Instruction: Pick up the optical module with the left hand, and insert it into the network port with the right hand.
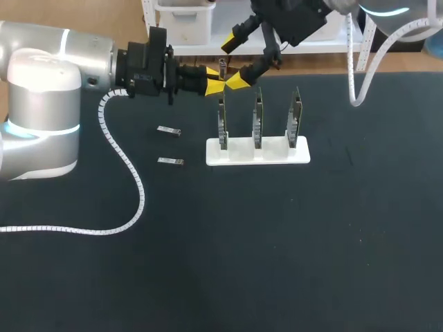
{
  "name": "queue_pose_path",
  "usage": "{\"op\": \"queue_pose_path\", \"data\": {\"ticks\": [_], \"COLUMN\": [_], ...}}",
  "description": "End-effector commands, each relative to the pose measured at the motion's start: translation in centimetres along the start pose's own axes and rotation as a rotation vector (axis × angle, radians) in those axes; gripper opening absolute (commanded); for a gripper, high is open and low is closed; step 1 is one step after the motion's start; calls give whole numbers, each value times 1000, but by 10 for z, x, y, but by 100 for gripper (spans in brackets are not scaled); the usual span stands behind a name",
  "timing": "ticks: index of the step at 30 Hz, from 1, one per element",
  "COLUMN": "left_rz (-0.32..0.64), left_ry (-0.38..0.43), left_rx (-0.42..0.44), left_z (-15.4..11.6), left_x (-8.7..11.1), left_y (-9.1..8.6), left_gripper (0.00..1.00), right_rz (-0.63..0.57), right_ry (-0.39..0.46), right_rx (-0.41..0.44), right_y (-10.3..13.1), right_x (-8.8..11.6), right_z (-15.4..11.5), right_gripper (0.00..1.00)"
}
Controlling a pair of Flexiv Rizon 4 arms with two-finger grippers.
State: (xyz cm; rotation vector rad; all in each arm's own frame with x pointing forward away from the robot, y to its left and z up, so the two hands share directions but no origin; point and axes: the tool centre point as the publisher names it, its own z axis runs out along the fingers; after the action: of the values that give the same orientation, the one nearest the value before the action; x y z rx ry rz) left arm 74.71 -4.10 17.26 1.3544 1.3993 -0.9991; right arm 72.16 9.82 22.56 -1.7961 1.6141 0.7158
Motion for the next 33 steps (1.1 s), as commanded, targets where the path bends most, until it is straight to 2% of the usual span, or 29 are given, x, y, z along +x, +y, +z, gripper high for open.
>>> {"op": "queue_pose_path", "data": {"ticks": [1,33], "left_rz": [-1,-1], "left_ry": [3,3], "left_rx": [1,1], "left_z": [0,0], "left_x": [0,0], "left_y": [1,1], "left_gripper": [0,0], "right_rz": [1,25], "right_ry": [1,1], "right_rx": [6,-12], "right_y": [3,1], "right_x": [0,-2], "right_z": [-1,3], "right_gripper": [100,100]}}
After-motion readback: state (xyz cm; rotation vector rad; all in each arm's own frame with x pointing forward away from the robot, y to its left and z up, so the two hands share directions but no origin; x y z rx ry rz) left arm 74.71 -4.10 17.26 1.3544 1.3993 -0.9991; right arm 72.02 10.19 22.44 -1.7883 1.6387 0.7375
